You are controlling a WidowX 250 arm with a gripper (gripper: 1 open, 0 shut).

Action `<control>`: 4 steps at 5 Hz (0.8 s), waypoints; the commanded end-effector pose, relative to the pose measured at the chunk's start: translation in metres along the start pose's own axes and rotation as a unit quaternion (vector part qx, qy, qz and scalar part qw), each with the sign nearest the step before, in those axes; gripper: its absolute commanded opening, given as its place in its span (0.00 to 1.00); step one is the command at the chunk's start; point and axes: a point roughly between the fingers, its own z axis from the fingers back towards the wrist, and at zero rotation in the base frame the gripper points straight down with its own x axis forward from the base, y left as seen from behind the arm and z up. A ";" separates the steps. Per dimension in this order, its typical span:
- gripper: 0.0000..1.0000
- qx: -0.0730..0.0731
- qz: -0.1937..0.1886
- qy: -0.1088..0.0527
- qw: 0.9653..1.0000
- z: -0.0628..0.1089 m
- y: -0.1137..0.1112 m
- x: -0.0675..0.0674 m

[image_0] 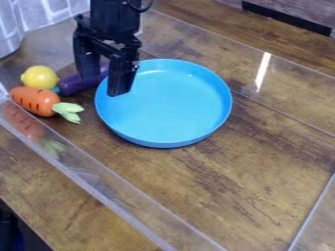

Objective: Remove the purple eggplant from inside the blue tray and put it on the table

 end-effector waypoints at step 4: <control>1.00 0.017 -0.040 -0.050 0.998 0.016 0.024 0.021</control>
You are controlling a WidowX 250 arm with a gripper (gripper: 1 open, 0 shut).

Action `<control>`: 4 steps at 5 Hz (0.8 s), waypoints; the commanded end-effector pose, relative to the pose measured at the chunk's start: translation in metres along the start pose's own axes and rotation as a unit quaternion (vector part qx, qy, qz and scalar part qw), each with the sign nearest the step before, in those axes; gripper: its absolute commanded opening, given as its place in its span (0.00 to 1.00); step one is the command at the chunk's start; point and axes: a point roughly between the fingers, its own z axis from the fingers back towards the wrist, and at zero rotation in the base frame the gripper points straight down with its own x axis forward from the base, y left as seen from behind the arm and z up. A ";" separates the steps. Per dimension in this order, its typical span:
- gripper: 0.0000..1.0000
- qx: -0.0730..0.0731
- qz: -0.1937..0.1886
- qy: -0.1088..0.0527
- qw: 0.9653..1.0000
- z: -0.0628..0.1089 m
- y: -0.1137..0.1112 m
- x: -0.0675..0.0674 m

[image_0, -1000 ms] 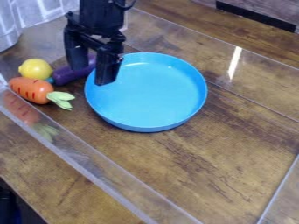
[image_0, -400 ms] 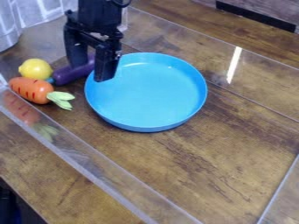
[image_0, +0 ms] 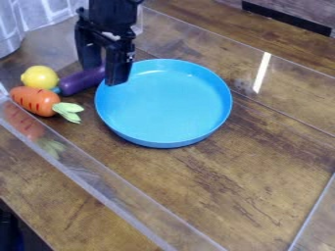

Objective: Remove the purple eggplant from inside the blue tray and put it on the table

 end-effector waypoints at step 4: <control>1.00 0.035 -0.050 -0.031 0.998 0.011 0.038 0.016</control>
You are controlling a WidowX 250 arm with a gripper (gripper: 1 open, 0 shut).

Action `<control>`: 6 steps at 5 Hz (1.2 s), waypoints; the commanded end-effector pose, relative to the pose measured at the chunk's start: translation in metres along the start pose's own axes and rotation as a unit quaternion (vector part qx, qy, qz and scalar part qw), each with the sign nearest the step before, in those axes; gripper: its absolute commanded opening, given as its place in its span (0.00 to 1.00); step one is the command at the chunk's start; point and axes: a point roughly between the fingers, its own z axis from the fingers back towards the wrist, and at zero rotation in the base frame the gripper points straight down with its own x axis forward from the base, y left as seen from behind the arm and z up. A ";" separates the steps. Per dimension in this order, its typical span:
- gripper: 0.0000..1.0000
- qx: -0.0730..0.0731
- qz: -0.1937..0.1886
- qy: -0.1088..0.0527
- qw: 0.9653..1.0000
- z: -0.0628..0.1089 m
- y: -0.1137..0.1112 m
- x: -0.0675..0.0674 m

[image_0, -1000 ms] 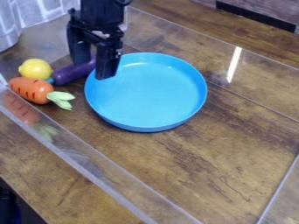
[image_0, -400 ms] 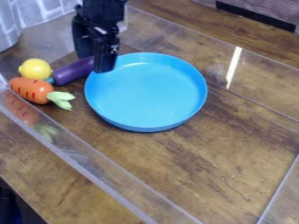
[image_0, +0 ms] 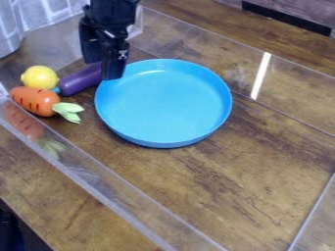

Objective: Remove the purple eggplant from inside the blue tray and put it on the table

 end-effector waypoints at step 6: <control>1.00 0.036 0.011 -0.049 0.998 -0.003 0.053 0.002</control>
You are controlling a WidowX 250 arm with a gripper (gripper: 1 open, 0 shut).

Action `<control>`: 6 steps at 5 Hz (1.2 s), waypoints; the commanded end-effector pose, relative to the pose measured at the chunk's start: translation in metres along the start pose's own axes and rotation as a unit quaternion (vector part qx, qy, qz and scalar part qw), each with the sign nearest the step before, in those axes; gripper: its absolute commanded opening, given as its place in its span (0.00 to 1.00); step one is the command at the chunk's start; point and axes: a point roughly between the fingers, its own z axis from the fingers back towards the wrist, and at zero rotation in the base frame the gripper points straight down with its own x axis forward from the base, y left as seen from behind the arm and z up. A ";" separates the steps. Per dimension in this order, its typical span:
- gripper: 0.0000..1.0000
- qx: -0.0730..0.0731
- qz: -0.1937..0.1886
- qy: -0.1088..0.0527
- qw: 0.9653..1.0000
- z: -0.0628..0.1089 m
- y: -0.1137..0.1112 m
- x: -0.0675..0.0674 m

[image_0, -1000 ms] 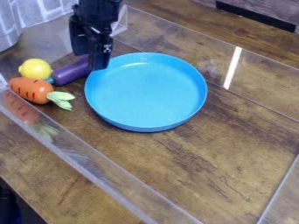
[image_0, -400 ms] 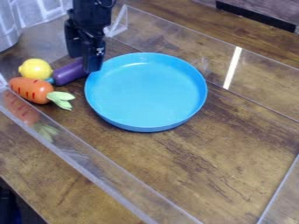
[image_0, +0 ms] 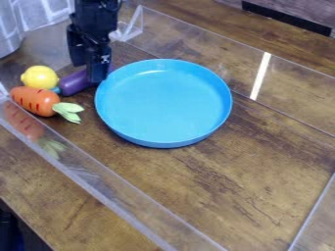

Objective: Remove the purple eggplant from inside the blue tray and put it on the table

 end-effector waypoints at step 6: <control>1.00 0.022 0.001 -0.035 0.999 -0.009 0.016 0.010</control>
